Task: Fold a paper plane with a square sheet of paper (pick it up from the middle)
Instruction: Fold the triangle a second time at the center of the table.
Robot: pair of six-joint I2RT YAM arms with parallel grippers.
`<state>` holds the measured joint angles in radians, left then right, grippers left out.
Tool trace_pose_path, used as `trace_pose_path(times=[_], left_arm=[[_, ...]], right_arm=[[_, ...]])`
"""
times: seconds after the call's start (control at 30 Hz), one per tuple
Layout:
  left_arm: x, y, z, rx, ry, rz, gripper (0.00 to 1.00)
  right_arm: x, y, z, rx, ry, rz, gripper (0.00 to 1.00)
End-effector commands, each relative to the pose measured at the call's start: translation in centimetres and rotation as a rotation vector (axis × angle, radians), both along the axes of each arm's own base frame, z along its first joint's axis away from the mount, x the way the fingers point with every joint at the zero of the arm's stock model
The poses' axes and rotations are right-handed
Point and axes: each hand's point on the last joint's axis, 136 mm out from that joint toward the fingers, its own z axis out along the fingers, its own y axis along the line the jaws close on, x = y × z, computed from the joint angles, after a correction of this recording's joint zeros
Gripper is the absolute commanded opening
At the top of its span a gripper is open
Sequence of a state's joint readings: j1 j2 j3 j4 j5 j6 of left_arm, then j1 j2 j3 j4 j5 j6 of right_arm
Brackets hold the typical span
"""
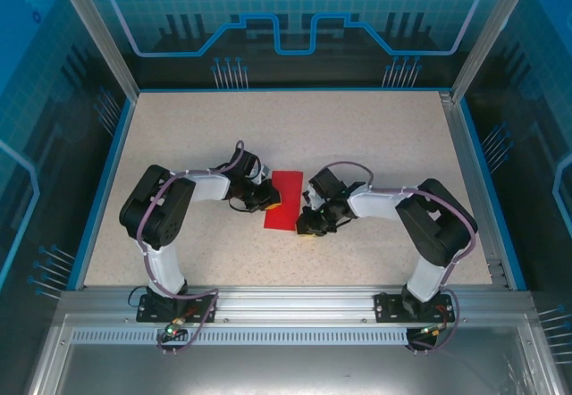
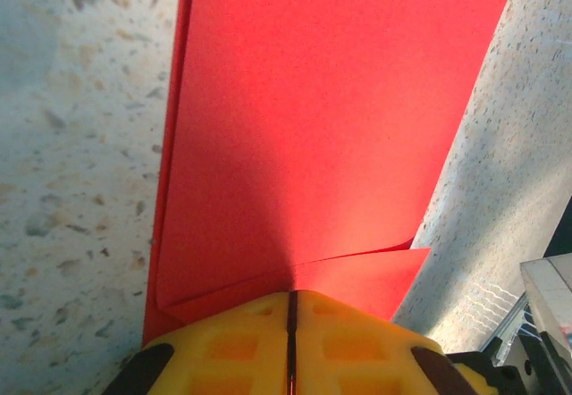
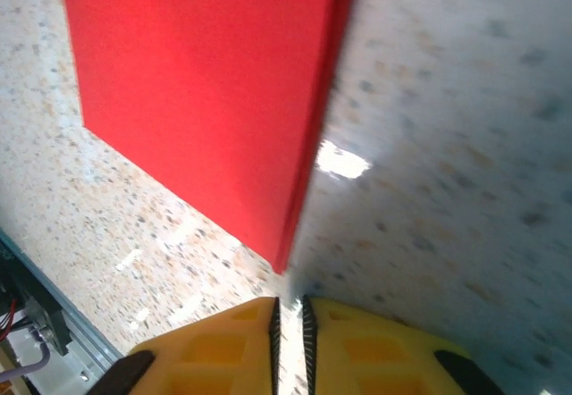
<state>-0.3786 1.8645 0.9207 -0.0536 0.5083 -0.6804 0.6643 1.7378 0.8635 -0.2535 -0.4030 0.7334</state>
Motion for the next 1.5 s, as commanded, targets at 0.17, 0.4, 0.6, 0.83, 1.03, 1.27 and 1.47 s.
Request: trace_pose_path(times=[0.17,0.4,0.6,0.83,1.03,1.27,1.47], left_arm=[[-1.1,1.1,-1.4,0.047,0.047,0.015,0.12],[-0.3,0.6,0.8,0.033,0.007,-0.003,0.14],[-0.1,0.5,1.0,0.030,0.001,-0.005,0.16],[-0.1,0.5,0.8,0.029,0.005,-0.003,0.16],[-0.1,0.5,0.9,0.032,0.004,-0.003,0.16],[-0.1,0.6,0.8,0.036,0.006,-0.002,0.16],[0.0,0.6,1.0,0.040,0.003,0.003,0.16]], right_arm=[[5.2,-1.7,2.0,-0.054,-0.065,-0.173,0.35],[8.4,0.0,1.8,0.016,-0.053,-0.215,0.39],[9.3,0.9,1.1,0.025,-0.034,-0.212,0.39],[9.4,1.4,0.0,0.037,-0.008,-0.211,0.36],[9.2,2.1,0.0,0.089,-0.002,-0.202,0.31],[9.2,2.4,0.2,0.112,-0.010,-0.193,0.32],[9.1,2.1,0.1,0.108,-0.015,-0.199,0.34]])
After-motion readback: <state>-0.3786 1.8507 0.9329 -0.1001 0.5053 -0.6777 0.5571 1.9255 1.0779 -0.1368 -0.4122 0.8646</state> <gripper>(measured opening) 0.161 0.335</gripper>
